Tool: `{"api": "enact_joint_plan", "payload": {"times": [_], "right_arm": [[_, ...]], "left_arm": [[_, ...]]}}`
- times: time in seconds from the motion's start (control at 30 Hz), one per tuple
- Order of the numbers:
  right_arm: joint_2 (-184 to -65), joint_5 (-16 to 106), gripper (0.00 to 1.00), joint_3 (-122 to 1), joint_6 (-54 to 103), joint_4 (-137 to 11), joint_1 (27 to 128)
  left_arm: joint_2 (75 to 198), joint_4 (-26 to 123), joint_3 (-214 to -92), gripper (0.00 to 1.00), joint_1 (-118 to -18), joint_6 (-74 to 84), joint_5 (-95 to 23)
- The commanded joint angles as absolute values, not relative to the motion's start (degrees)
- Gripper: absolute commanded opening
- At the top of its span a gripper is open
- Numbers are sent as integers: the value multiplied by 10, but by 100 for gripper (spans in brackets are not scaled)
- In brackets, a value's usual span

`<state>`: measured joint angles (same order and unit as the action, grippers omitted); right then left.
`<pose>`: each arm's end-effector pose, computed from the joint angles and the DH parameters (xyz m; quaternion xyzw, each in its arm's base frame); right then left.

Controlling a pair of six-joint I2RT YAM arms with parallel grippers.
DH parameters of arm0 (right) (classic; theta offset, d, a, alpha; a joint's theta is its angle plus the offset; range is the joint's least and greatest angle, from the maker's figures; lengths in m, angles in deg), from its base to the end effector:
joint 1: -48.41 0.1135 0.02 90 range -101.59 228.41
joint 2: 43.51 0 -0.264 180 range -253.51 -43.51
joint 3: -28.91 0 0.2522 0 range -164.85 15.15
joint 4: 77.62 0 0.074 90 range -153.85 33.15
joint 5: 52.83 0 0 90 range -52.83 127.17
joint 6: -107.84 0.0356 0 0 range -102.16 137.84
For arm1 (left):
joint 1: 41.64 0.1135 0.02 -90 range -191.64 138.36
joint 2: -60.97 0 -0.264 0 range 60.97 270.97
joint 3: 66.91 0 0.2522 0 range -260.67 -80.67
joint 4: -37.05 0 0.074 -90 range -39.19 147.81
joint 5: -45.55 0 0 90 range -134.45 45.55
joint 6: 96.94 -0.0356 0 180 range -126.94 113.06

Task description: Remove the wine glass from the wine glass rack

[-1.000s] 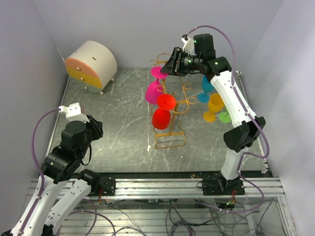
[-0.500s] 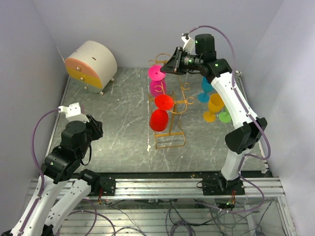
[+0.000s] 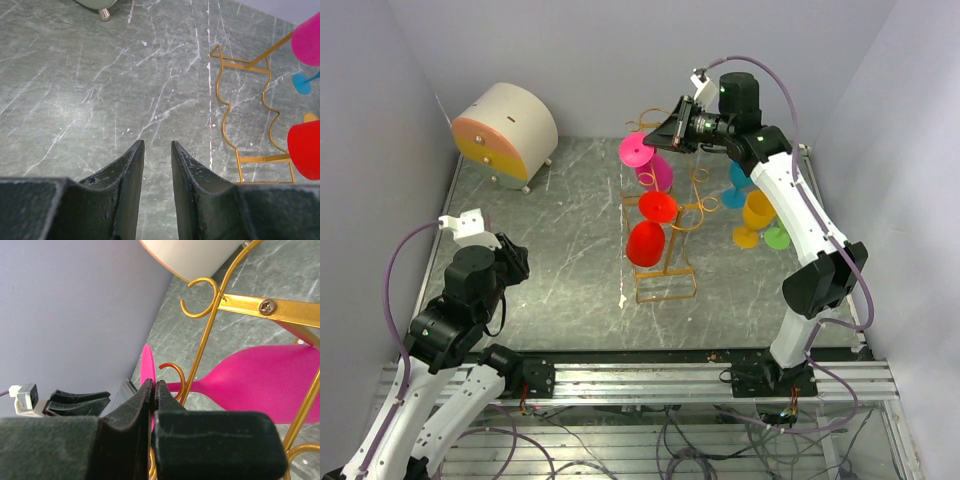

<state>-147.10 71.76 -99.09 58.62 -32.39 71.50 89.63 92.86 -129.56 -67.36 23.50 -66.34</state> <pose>0.3676 0.1787 0.4376 -0.0459 0.8026 0.4944 0.3305 0.0930 -0.0301 0.3413 -0.1398 0.8080 -0.1203 0.5595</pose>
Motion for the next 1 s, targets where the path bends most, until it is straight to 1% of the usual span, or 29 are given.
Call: {"api": "enact_joint_plan", "payload": {"times": [0.0,0.17,0.43,0.77,0.97], "right_arm": [[-1453,751,0,-965,626,-396,713],[-1441,768,0,-934,659,-451,713],[-1420,760,0,-908,677,-499,710],[-1398,845,0,-859,737,-654,712],[-1397,877,0,-863,745,-676,715]], "left_arm": [[892,924,-1299,39,-675,240,-680],[891,925,-1299,39,-675,242,-681],[891,925,-1300,40,-674,242,-682],[891,925,-1299,40,-674,243,-681],[893,925,-1300,40,-675,243,-681]]}}
